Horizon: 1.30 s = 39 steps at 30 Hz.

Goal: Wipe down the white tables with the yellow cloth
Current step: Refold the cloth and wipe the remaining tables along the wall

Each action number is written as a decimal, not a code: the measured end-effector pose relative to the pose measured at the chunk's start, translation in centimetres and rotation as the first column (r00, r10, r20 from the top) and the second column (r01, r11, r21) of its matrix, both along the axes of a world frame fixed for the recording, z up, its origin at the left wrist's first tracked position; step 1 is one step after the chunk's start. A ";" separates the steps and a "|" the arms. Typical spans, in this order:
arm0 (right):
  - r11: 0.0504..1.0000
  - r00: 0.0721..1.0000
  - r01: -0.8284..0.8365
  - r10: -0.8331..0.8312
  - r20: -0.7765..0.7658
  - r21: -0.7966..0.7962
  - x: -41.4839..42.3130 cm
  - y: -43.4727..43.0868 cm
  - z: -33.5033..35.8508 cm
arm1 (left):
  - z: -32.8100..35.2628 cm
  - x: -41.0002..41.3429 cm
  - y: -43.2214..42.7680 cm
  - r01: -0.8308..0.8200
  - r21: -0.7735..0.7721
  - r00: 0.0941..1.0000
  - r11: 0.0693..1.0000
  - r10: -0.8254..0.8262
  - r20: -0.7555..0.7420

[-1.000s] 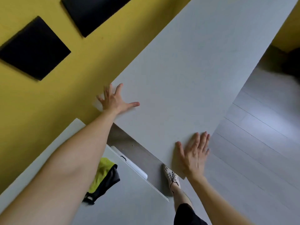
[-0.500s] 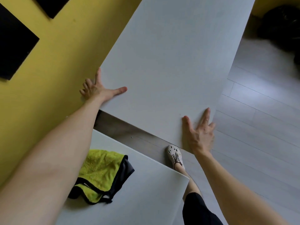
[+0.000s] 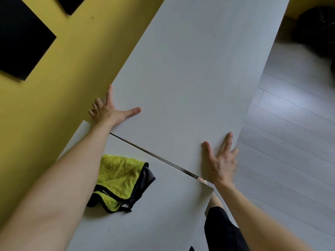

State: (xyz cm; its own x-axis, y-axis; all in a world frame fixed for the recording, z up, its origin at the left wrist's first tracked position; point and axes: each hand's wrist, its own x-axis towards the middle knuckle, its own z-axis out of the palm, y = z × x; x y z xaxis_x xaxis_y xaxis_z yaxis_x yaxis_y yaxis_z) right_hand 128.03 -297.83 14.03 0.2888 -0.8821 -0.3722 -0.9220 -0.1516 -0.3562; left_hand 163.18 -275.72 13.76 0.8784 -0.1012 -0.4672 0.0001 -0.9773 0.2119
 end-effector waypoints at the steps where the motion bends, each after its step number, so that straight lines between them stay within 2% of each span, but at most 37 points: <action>1: 1.000 1.000 -0.003 0.003 -0.018 -0.003 0.0 0.1 0.1 | 0.0 0.0 0.2 -0.003 -0.006 1.000 1.000 0.003 -0.004; 8: 1.000 0.999 -0.008 0.007 -0.040 -0.021 0.0 1.7 0.2 | -0.4 -0.1 1.5 0.007 -0.005 0.999 1.000 -0.007 0.033; 17: 1.000 0.999 -0.001 0.002 0.032 -0.028 0.8 2.1 -1.1 | 1.5 -0.5 1.4 0.013 0.032 1.000 0.999 -0.014 0.019; 20: 0.995 0.995 -0.089 0.087 -0.050 -0.046 0.6 1.7 -1.8 | 2.3 -4.4 2.8 0.034 -0.051 0.991 0.998 -0.027 0.129; 23: 0.961 0.952 -0.272 0.264 -0.152 -0.037 0.8 0.8 -1.2 | 3.9 -9.6 6.7 0.068 -0.193 0.975 0.979 -0.024 0.221; 25: 0.896 0.890 -0.430 0.402 -0.216 -0.106 1.7 0.9 0.2 | 4.8 -13.0 9.9 -0.021 -0.197 0.959 0.980 0.076 0.274; 27: 0.739 0.761 -0.646 0.607 -0.228 -0.190 3.2 2.3 1.5 | 4.8 -15.6 13.1 -0.199 -0.087 0.946 0.976 0.215 0.242; 29: 0.562 0.589 -0.803 0.800 -0.118 -0.195 5.1 4.9 3.0 | 3.8 -17.1 15.8 -0.337 0.024 0.937 0.941 0.334 0.101; 30: 0.508 0.518 -0.846 0.855 -0.020 -0.158 6.0 6.6 3.8 | 3.1 -17.7 16.8 -0.368 0.023 0.930 0.930 0.367 0.016; 32: 0.442 0.423 -0.892 0.889 0.174 -0.090 7.7 9.9 6.2 | 2.6 -18.6 17.6 -0.351 -0.040 0.931 0.935 0.345 -0.116; 34: 0.387 0.364 -0.921 0.893 0.266 -0.038 9.2 13.1 8.7 | 2.9 -19.9 17.7 -0.269 -0.108 0.958 0.957 0.254 -0.130; 36: 0.349 0.351 -0.935 0.894 0.277 0.058 10.3 15.5 10.1 | 3.5 -21.8 17.3 -0.190 -0.194 0.981 0.962 0.180 -0.067; 39: 0.253 0.312 -0.934 0.922 0.229 0.252 11.4 17.8 11.1 | 4.8 -25.3 17.2 -0.040 -0.210 0.998 0.977 0.049 0.039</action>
